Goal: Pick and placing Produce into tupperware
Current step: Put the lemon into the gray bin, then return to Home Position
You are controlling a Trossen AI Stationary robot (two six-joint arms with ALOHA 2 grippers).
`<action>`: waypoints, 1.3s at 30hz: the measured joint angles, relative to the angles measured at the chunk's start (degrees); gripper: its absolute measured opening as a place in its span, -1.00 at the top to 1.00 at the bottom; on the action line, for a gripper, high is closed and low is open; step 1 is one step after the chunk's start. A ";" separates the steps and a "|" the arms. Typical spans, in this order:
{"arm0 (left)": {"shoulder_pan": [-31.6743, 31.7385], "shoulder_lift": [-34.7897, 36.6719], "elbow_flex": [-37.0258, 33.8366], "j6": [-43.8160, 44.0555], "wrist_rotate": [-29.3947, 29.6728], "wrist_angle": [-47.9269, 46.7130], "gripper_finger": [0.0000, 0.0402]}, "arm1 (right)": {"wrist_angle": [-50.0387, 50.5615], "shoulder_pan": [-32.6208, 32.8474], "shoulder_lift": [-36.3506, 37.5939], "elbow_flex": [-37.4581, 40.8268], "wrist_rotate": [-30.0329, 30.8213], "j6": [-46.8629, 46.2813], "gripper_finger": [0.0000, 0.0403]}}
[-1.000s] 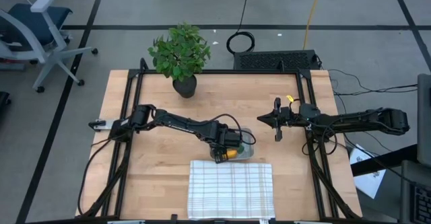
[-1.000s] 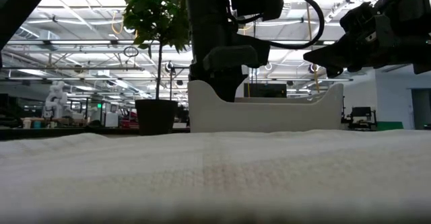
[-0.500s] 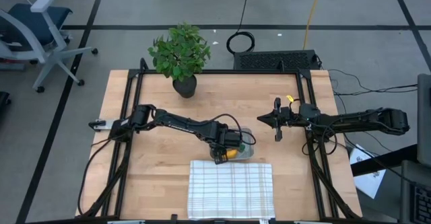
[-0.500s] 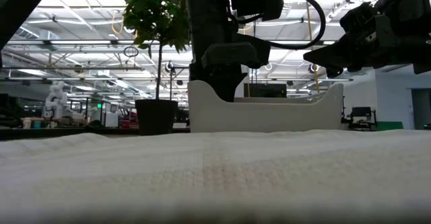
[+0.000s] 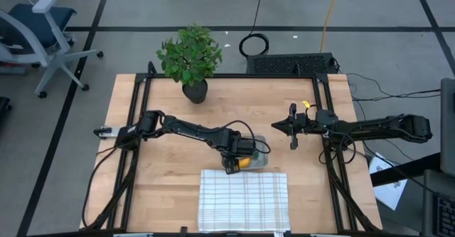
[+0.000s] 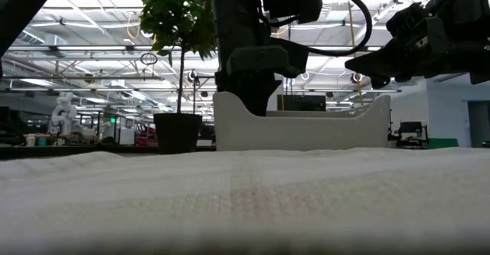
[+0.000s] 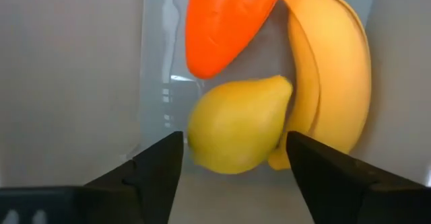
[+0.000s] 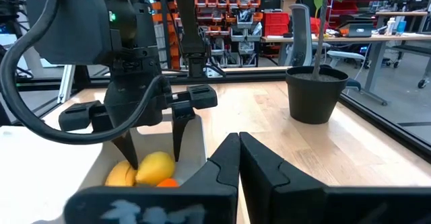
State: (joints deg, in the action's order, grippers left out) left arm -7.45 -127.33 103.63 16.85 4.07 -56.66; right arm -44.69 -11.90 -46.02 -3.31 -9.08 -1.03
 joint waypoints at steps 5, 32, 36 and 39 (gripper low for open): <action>0.16 0.03 0.00 0.16 0.15 0.16 -0.47 | 0.09 -0.02 0.00 -0.01 0.00 -0.22 1.00; 0.60 0.79 15.96 -7.77 1.92 -12.64 0.63 | 0.61 -0.01 0.02 0.00 0.00 0.00 1.00; 0.84 0.76 15.96 -8.07 0.04 -13.41 0.95 | 0.61 0.00 0.02 -0.02 0.00 0.00 1.00; 0.86 0.76 15.96 -9.10 -1.51 -13.53 0.89 | 0.59 0.00 0.02 0.00 0.00 0.00 1.00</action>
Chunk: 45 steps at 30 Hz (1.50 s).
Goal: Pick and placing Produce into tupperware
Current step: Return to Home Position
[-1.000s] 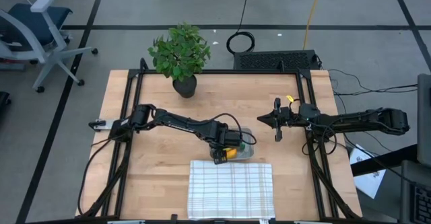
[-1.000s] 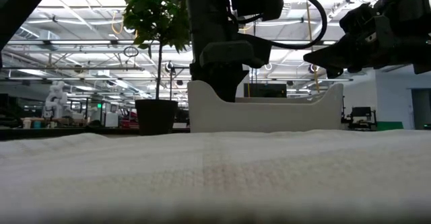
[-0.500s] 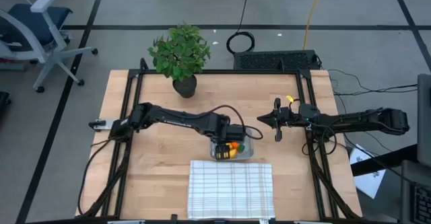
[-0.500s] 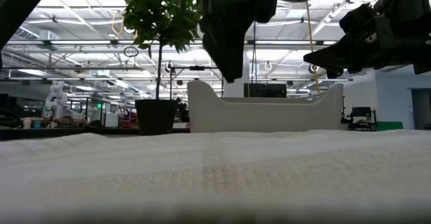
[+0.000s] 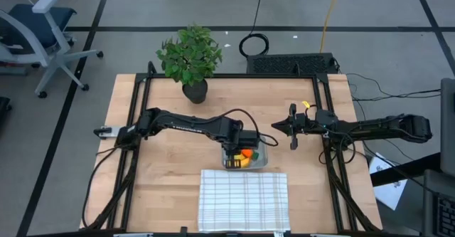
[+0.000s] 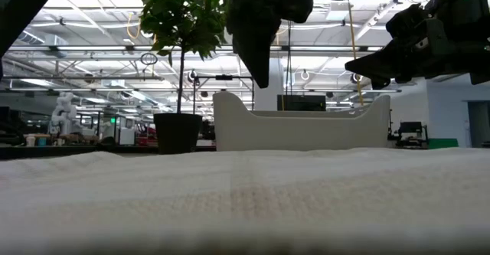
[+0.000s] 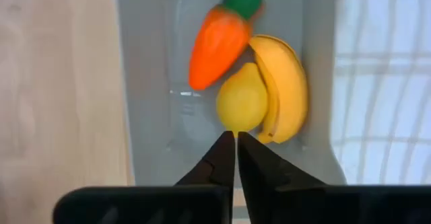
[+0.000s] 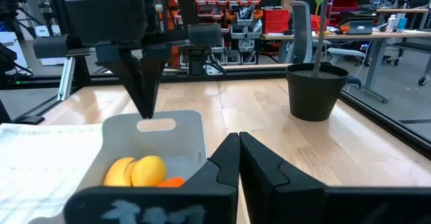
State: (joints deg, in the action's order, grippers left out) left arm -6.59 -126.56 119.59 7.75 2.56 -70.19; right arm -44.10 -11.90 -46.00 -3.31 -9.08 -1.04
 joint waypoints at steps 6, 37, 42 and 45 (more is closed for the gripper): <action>-0.19 0.64 -0.02 -4.79 -0.36 0.19 0.96 | -0.46 -0.01 0.00 -0.01 -0.01 0.34 1.00; -10.37 52.16 -42.53 -9.96 26.03 32.77 1.00 | -4.93 0.00 1.16 -0.02 -0.02 -1.31 1.00; -3.70 58.09 -54.68 -12.56 18.31 43.78 1.00 | -5.41 0.00 1.16 0.00 -0.02 -1.31 1.00; -1.56 60.81 -62.23 -17.45 11.67 52.53 1.00 | -5.40 0.00 1.16 -0.02 -0.02 -1.31 1.00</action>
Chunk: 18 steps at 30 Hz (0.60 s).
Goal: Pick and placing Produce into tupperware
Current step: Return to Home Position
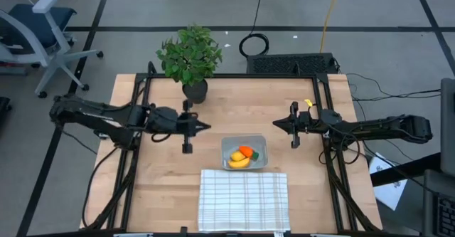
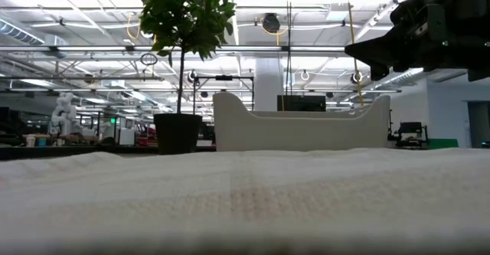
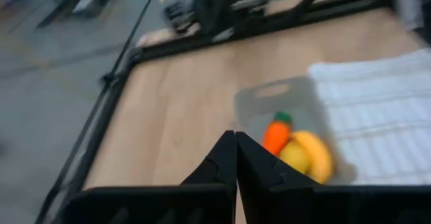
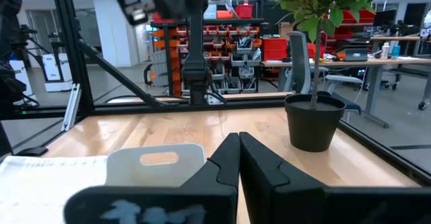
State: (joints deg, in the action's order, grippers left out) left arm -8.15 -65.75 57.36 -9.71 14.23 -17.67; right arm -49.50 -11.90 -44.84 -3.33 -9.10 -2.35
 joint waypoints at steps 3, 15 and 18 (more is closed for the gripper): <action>0.57 3.45 -7.83 -3.17 -4.57 11.12 1.00 | 0.00 0.00 0.00 -0.01 -0.13 -0.22 1.00; 3.88 21.54 -31.40 -5.05 -9.93 29.11 1.00 | -1.17 0.00 0.02 0.00 -0.42 -0.02 1.00; 4.92 25.57 -35.81 -5.04 -9.76 30.16 1.00 | -1.71 -0.15 0.02 0.00 -0.12 1.14 1.00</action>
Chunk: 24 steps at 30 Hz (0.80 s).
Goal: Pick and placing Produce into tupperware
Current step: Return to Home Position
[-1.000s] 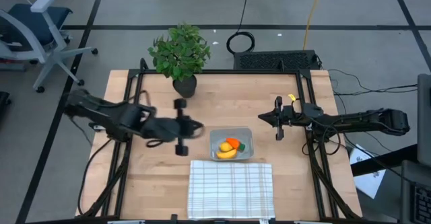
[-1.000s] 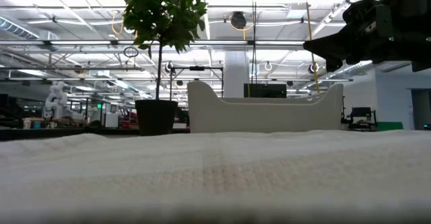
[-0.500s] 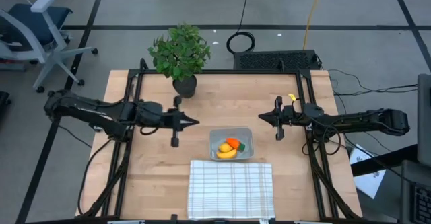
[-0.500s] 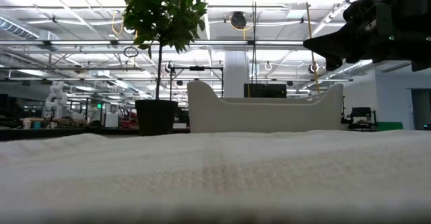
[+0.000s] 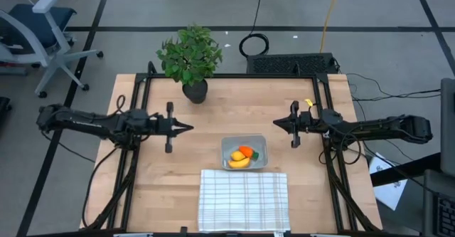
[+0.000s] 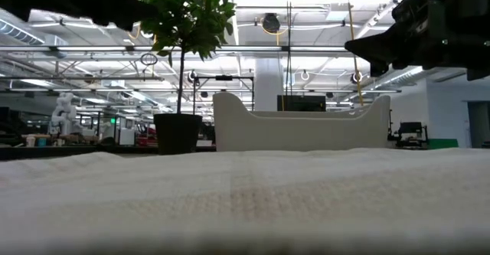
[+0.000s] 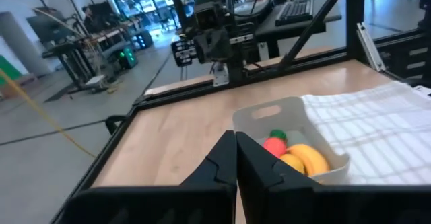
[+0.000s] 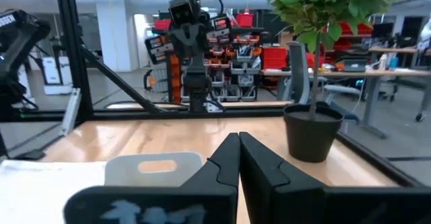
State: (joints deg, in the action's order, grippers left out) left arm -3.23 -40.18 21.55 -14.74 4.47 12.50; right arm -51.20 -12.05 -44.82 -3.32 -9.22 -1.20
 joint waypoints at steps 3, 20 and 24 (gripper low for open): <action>1.31 3.13 -3.75 -0.68 0.05 2.23 1.00 | -0.25 -0.83 0.00 0.01 0.07 1.52 1.00; 2.85 11.54 -15.09 -4.04 -0.56 1.96 1.00 | 15.85 -2.12 10.04 -2.00 -2.72 -1.15 1.00; 2.83 13.22 -14.98 -4.11 -1.47 -1.58 1.00 | 19.55 -2.12 12.94 -2.13 -2.72 -2.09 1.00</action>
State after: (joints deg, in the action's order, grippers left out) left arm -0.40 -26.96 6.57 -18.85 3.01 10.92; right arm -31.65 -14.17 -31.88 -5.45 -11.94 -3.30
